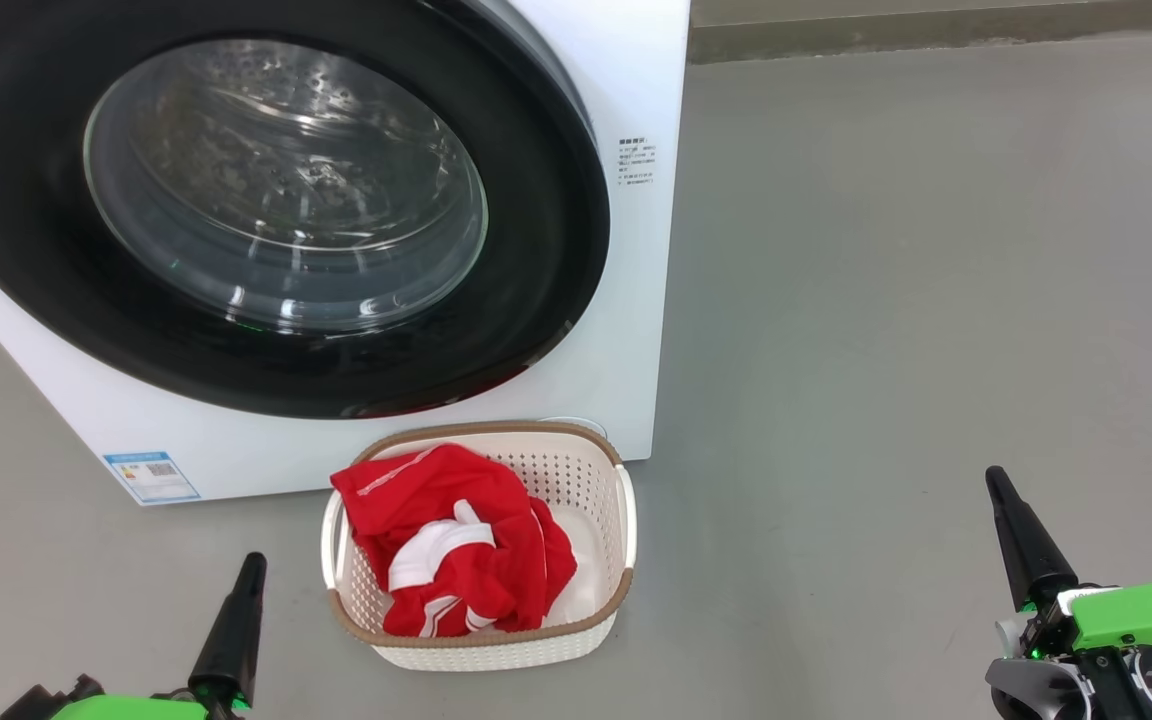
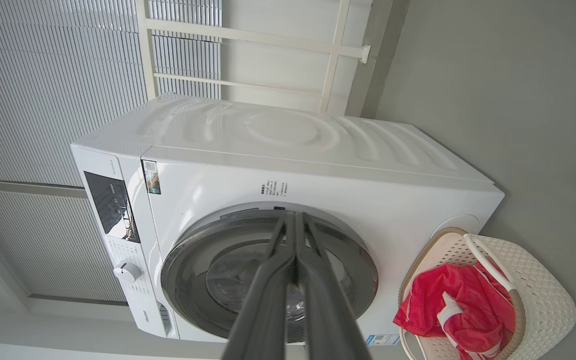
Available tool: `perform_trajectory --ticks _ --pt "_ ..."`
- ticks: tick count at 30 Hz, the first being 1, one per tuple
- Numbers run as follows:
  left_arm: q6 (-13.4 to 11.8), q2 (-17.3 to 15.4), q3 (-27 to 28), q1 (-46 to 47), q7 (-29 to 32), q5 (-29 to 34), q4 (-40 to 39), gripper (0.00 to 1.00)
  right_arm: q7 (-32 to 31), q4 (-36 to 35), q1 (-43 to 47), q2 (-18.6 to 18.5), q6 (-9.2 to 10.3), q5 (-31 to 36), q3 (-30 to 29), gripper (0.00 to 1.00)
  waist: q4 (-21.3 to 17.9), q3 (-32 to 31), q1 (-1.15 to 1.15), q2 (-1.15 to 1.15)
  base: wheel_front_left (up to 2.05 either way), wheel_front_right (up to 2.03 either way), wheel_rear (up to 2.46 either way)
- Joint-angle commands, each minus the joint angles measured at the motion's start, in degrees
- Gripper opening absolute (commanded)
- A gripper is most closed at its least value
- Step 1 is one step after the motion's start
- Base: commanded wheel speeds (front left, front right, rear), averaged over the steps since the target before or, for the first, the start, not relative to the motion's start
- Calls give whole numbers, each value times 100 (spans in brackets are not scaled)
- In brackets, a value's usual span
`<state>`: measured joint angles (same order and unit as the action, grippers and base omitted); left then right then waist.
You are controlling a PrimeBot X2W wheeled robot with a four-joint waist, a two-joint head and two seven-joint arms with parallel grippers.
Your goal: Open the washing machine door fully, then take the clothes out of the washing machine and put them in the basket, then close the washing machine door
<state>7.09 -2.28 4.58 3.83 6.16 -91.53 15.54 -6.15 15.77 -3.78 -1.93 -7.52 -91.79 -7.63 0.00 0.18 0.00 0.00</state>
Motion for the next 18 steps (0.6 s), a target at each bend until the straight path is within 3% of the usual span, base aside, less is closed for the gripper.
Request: perform_trajectory --ticks 1,18 --pt "40 -60 194 235 33 -63 -151 0 -39 -175 -241 -95 3 -32 105 0 0 0 0 0 0 0 0" --pt "40 -60 194 235 33 -64 -151 0 -39 -175 -241 -95 3 -33 105 0 0 0 0 0 0 0 0"
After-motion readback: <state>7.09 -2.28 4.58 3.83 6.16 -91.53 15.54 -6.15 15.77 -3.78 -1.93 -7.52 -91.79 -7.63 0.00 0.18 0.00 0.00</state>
